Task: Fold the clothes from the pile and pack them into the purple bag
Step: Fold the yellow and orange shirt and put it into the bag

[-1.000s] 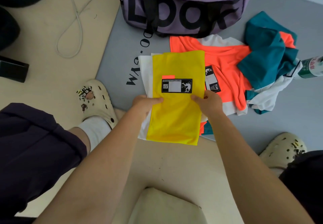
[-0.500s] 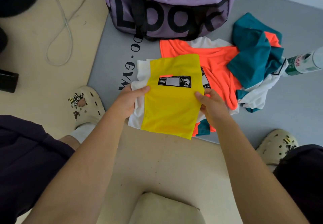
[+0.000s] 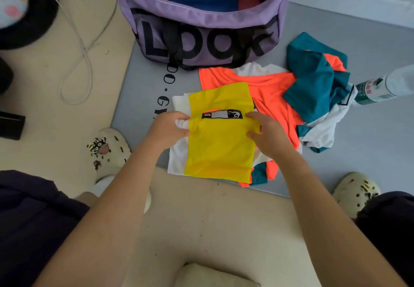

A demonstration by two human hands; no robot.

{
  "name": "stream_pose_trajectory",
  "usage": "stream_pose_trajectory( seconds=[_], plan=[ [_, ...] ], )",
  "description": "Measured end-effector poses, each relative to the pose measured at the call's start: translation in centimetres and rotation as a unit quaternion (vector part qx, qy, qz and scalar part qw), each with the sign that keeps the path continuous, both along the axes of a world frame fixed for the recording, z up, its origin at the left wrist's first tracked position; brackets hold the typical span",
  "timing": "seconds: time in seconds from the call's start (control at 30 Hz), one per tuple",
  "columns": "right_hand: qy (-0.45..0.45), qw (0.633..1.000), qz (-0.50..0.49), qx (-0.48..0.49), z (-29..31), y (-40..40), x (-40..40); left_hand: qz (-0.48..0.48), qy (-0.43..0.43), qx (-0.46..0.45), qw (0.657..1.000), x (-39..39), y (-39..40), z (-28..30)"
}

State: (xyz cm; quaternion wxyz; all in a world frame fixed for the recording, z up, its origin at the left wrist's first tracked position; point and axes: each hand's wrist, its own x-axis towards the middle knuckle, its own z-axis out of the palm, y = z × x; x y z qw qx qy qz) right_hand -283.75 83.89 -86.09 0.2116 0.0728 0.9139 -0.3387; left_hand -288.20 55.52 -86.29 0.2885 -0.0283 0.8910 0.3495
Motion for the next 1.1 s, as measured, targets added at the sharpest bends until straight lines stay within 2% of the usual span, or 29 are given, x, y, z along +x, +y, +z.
stream_pose_trajectory(
  seconds=[0.1,0.17,0.23,0.33,0.43,0.5,0.53,0.67,0.77,0.8,0.93,1.1],
  plan=[
    [0.031,0.999,0.011,0.039,0.4,-0.4,-0.3,-0.009,0.069,-0.046,0.997,0.5,0.1,-0.2],
    [0.062,0.998,0.022,0.02,1.1,-0.1,-0.5,-0.025,0.099,-0.068,0.992,0.7,-0.4,-0.4],
    [0.065,0.997,0.026,-0.035,2.3,0.5,-1.0,-0.024,0.101,-0.042,0.994,0.2,-0.9,0.4],
    [-0.055,0.987,-0.005,-0.151,4.6,1.9,-1.7,-0.056,-0.015,0.067,0.996,-1.6,-1.0,3.2],
    [-0.132,0.927,-0.088,-0.341,6.4,3.6,-1.7,-0.049,-0.133,0.173,0.975,-3.1,-0.5,5.8],
    [-0.155,0.882,-0.134,-0.424,6.7,4.6,-1.7,-0.017,-0.157,0.227,0.961,-3.5,0.0,6.2],
    [-0.163,0.873,-0.146,-0.437,6.6,4.8,-1.7,-0.002,-0.158,0.24,0.958,-3.6,0.4,6.1],
    [-0.17,0.882,-0.208,-0.388,3.9,4.8,-2.2,0.086,-0.129,0.225,0.962,-3.3,2.2,3.2],
    [-0.118,0.928,-0.271,-0.227,0.7,3.8,-2.6,0.234,-0.141,0.228,0.935,-2.1,3.8,-0.3],
    [-0.11,0.933,-0.292,-0.18,-0.2,3.4,-2.6,0.262,-0.155,0.221,0.926,-1.5,4.2,-1.2],
    [-0.094,0.922,-0.346,-0.148,-2.0,2.5,-1.7,0.272,-0.199,0.188,0.922,0.0,4.5,-3.7],
    [-0.095,0.946,-0.307,-0.039,-2.6,1.4,1.5,0.286,-0.211,0.148,0.923,1.7,4.0,-3.9]
  ],
)
